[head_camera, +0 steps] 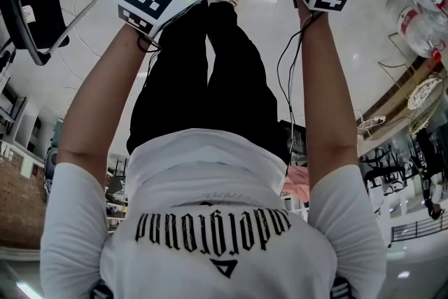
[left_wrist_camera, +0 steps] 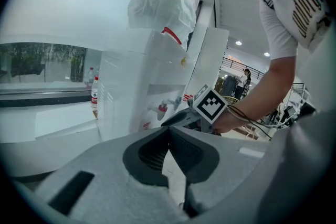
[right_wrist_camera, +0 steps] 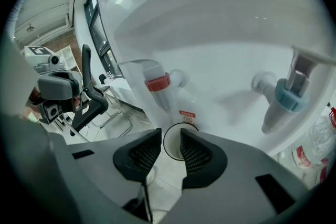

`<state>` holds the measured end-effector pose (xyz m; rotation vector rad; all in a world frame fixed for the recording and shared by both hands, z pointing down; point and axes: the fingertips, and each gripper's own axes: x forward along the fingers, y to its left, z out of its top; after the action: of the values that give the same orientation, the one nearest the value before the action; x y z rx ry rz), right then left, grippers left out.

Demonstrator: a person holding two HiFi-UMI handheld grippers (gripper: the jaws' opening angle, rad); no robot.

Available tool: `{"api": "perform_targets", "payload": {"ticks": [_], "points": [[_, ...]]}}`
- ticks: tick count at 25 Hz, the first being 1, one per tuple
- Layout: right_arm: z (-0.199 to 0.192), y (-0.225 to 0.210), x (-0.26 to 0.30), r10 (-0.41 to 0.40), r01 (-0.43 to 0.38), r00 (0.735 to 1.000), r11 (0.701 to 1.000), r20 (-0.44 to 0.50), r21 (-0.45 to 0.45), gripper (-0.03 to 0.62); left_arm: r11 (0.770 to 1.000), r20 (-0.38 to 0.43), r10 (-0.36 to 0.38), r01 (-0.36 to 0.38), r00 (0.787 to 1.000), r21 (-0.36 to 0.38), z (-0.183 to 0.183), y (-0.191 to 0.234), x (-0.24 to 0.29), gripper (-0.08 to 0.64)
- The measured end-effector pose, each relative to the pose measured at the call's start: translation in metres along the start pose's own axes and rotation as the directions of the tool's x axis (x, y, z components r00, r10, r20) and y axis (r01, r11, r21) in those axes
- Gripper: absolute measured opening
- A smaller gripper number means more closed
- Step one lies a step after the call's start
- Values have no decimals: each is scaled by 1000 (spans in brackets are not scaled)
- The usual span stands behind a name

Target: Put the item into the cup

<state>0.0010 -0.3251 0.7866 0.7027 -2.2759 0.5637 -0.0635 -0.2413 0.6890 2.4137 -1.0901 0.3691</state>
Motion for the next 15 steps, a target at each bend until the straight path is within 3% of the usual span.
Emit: {"api": "perform_targets", "payload": {"ticks": [9,15], "points": [[9,11,-21,-5,5,1000,999,8,-35,76,1000,10,-8,8,1000,-13,7,-8,-5,12],[26,23,-49,-23,24,1000,998,9,-65,41,1000,38,-16,16,999,6,33,-20,-15,12]]}}
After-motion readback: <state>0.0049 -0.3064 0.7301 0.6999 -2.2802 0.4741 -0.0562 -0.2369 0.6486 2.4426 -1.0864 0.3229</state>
